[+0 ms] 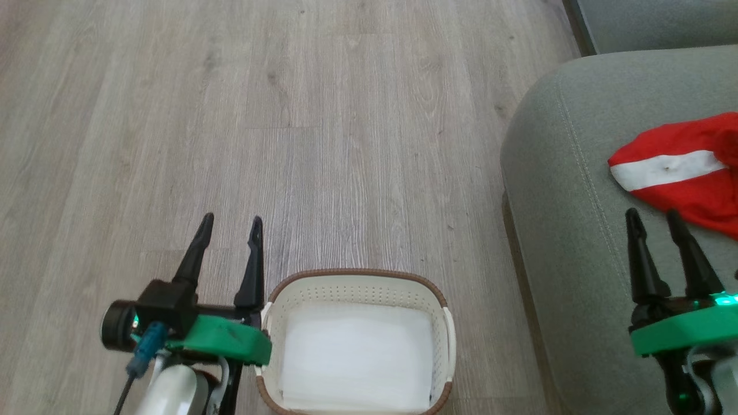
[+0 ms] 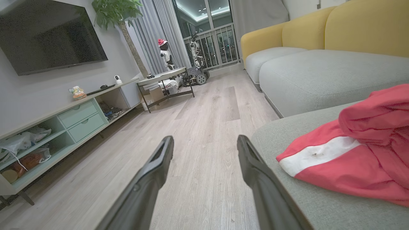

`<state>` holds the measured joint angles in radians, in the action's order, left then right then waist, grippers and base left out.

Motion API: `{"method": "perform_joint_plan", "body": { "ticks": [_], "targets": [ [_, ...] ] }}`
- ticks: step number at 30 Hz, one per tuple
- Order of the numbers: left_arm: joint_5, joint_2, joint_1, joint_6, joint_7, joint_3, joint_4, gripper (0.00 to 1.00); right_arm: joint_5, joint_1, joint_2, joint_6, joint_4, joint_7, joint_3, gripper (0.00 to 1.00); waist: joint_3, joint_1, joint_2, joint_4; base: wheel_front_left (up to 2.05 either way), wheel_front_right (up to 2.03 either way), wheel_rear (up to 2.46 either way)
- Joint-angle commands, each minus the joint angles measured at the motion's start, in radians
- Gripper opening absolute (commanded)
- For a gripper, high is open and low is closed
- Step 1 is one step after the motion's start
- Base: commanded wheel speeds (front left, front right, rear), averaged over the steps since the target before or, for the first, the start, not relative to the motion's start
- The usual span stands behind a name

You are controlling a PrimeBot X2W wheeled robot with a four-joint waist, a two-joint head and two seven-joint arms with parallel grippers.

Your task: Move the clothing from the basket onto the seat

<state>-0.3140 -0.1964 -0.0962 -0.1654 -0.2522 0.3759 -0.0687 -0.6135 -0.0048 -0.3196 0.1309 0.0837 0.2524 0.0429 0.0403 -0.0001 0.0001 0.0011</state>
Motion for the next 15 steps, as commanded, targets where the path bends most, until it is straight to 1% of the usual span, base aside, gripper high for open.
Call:
{"method": "perform_joint_plan", "body": {
  "ticks": [1, 5, 8, 15],
  "targets": [
    [0.013, -0.005, -0.027, 0.004, -0.01, -0.045, 0.028, 1.0, 0.011, -0.007, -0.015, 0.0, -0.041, 0.009, 0.015, 1.0, -0.001, 0.0001, -0.0001, 0.0, 0.0, 0.0, 0.0],
    [0.068, 0.01, -0.008, 0.036, -0.01, -0.07, -0.004, 1.0, 0.034, 0.002, 0.015, 0.0, -0.046, 0.009, 0.017, 1.0, -0.001, 0.0001, -0.0001, -0.003, 0.0, 0.0, 0.0],
    [0.111, 0.016, 0.002, 0.046, -0.01, -0.083, -0.04, 1.0, 0.048, 0.003, 0.024, 0.0, -0.042, 0.009, 0.027, 1.0, 0.0, 0.0001, -0.0001, -0.006, 0.0, 0.0, 0.0],
    [0.143, 0.051, 0.017, 0.065, -0.01, -0.154, -0.072, 1.0, 0.065, -0.002, 0.039, 0.0, -0.037, 0.009, 0.042, 1.0, 0.002, 0.0001, -0.0001, -0.01, 0.0, 0.0, 0.0]
  ]
}}
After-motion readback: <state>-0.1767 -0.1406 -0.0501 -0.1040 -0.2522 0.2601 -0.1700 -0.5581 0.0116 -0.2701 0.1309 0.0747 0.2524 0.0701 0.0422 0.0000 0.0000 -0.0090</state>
